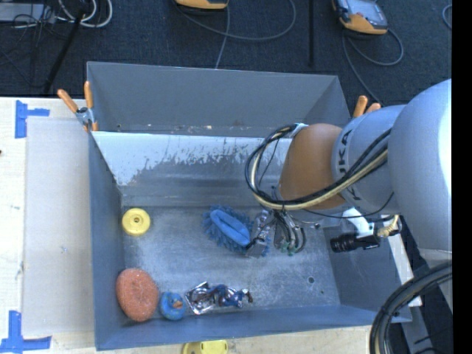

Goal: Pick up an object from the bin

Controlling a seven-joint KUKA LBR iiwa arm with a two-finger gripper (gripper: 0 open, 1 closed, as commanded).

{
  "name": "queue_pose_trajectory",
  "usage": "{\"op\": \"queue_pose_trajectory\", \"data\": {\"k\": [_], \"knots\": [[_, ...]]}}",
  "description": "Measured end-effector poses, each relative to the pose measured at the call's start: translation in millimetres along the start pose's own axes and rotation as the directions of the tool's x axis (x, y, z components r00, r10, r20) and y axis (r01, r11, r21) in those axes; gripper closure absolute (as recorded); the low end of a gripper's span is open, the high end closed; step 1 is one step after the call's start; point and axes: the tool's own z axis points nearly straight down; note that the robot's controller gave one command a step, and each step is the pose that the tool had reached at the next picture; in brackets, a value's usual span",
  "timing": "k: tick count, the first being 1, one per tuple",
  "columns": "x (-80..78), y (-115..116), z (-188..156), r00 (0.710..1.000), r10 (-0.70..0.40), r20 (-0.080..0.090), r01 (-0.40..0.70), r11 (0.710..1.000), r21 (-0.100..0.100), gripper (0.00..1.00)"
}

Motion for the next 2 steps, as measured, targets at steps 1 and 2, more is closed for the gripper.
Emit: {"op": "queue_pose_trajectory", "data": {"k": [1,2], "knots": [[2.0,-1,-8,1.0,0.0,-0.008,0.0,1.0,0.002,1.0],[3.2,-1,-30,1.0,0.0,-0.012,0.0,1.0,0.003,1.0]]}}
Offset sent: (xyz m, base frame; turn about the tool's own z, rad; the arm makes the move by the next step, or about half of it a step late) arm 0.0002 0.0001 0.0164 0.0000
